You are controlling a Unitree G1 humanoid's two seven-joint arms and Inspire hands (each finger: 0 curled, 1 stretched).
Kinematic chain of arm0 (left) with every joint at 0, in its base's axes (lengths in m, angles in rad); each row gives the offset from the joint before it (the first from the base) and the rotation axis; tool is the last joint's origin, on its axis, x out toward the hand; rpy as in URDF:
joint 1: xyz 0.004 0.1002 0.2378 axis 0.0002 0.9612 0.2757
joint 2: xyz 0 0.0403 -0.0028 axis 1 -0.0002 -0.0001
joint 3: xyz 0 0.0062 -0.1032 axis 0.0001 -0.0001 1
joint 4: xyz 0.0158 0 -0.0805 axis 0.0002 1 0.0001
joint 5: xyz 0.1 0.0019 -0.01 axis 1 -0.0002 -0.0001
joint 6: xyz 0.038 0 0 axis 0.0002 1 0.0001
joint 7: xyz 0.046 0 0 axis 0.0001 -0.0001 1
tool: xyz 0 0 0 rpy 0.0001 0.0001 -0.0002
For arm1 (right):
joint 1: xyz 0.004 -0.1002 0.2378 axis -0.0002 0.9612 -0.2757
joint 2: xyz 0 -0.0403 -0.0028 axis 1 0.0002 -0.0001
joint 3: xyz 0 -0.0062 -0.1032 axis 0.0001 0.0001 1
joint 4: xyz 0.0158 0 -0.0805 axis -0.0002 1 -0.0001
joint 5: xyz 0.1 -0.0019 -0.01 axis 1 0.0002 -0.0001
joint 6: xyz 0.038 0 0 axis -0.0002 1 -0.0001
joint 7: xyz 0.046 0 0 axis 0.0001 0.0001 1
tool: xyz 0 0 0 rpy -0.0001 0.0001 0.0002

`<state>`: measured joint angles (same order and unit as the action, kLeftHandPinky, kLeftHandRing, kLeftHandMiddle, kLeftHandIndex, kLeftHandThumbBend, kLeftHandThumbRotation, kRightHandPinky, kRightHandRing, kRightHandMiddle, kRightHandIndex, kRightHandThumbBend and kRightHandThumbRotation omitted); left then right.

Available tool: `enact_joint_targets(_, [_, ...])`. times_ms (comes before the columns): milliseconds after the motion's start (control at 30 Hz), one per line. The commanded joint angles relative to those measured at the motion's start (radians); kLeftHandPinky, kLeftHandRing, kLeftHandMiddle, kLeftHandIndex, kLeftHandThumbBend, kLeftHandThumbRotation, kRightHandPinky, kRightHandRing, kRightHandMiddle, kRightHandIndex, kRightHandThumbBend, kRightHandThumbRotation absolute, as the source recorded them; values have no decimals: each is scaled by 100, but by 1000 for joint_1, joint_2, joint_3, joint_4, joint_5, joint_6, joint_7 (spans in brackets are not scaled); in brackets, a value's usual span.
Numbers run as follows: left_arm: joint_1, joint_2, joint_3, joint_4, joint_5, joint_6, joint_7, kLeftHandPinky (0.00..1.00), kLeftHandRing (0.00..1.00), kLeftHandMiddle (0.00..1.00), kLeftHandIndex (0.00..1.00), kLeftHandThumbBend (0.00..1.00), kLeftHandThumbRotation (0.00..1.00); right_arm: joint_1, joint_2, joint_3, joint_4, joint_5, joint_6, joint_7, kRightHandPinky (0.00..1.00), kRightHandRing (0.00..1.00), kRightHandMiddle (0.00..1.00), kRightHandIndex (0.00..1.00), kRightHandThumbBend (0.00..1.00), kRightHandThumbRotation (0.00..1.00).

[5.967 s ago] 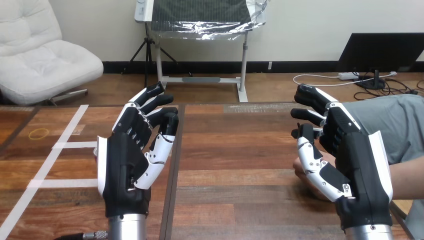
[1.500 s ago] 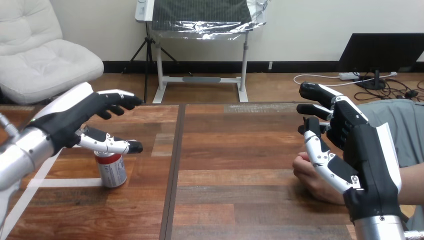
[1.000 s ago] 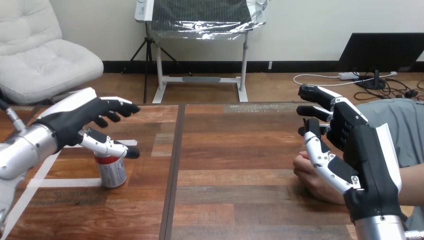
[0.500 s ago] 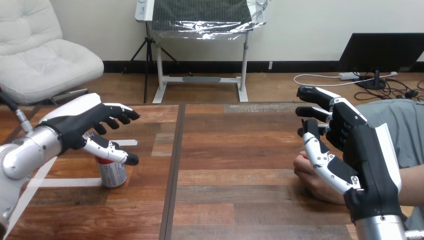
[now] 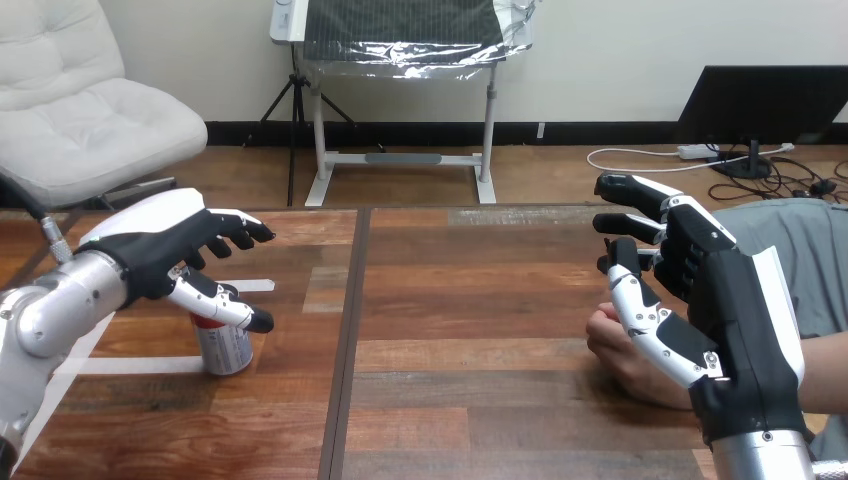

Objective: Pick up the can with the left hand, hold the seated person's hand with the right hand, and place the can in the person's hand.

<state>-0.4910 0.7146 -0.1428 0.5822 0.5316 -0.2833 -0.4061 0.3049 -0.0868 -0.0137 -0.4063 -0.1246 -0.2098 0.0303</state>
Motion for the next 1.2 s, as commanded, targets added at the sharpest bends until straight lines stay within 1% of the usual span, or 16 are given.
enact_joint_targets(0, [-83,26,-12,7,20,-14,44,72,81,84,83,86,29,-68,-16,-9,-21,1,-9,5,59,74,81,75,17,0])
enact_joint_targets(167, [-83,22,-18,15,28,-3,54,74,83,84,83,84,27,-70,-18,-10,-19,4,-9,8,59,74,81,75,17,0])
enact_joint_targets(367, [-81,18,-24,28,41,-8,75,76,84,85,83,83,25,-69,-16,-10,-22,8,-1,11,59,74,81,74,17,0])
enact_joint_targets(567, [-82,17,-43,38,69,-8,104,76,84,85,83,83,24,-68,-18,-11,-27,4,2,13,59,75,81,74,18,0])
enact_joint_targets(867, [-86,12,-69,49,100,9,117,78,85,85,84,81,22,-69,-21,-16,-24,18,-7,26,60,75,81,74,17,0])
enact_joint_targets(1067, [-89,14,-86,65,122,2,134,78,84,85,84,80,22,-67,-21,-18,-28,15,-4,28,60,75,81,73,17,0])
enact_joint_targets(1167, [-93,13,-96,70,137,19,133,78,84,85,84,80,22,-69,-22,-19,-26,15,-6,30,60,75,80,73,17,0])
